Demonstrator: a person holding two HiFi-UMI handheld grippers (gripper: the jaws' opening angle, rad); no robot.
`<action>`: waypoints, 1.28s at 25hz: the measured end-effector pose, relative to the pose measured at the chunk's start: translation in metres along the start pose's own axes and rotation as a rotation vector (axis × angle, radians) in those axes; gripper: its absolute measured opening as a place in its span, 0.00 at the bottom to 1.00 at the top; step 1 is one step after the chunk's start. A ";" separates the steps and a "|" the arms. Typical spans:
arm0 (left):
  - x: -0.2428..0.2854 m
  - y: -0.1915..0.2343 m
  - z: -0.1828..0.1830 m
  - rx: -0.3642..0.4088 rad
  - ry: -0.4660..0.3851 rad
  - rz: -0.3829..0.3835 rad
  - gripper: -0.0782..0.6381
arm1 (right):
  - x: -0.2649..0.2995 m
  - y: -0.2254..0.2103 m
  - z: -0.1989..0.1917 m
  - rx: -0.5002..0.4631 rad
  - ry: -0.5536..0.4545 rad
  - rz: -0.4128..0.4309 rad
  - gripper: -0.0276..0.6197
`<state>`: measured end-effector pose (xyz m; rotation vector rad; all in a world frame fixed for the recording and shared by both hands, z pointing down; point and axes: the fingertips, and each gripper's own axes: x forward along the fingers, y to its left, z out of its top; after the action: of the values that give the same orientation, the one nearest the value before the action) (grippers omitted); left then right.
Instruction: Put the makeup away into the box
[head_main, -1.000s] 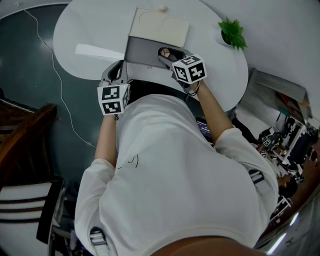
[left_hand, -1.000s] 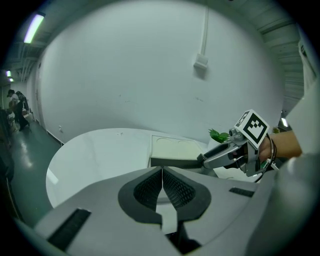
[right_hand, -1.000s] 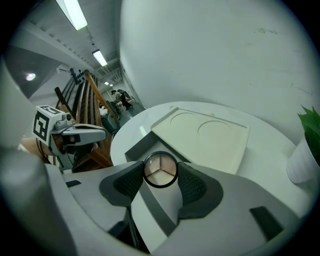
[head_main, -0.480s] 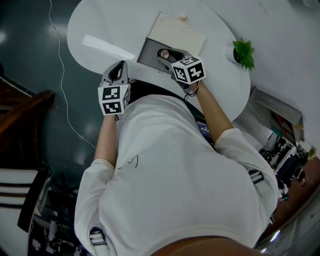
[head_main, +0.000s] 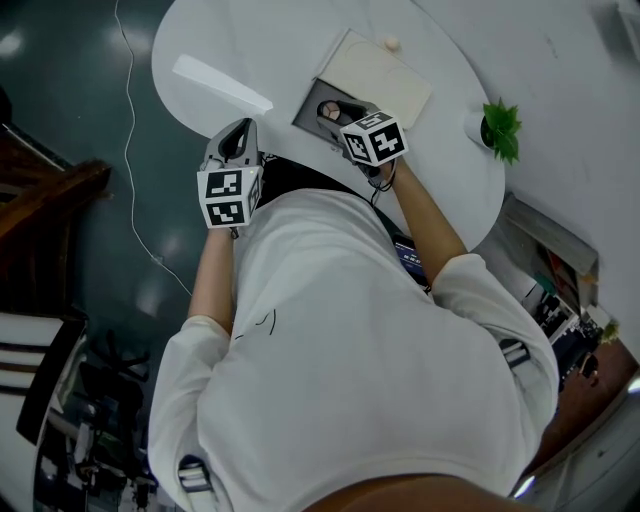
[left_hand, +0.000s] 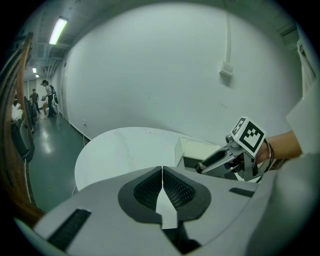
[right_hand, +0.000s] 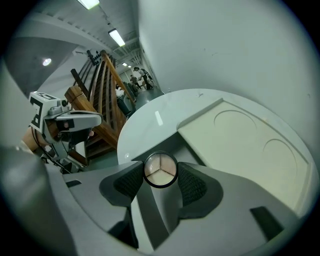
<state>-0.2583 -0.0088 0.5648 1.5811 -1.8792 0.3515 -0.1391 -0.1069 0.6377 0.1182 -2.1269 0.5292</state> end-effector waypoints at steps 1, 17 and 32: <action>-0.001 0.002 -0.001 -0.004 0.002 0.003 0.14 | 0.003 0.001 -0.001 -0.004 0.011 0.002 0.37; -0.008 0.016 -0.016 -0.069 0.012 0.056 0.14 | 0.033 -0.002 -0.018 -0.061 0.142 -0.002 0.37; -0.017 0.006 -0.025 -0.087 0.016 0.073 0.14 | 0.042 -0.007 -0.024 -0.078 0.167 -0.014 0.38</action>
<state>-0.2551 0.0203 0.5741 1.4516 -1.9175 0.3087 -0.1427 -0.0981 0.6855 0.0425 -1.9789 0.4320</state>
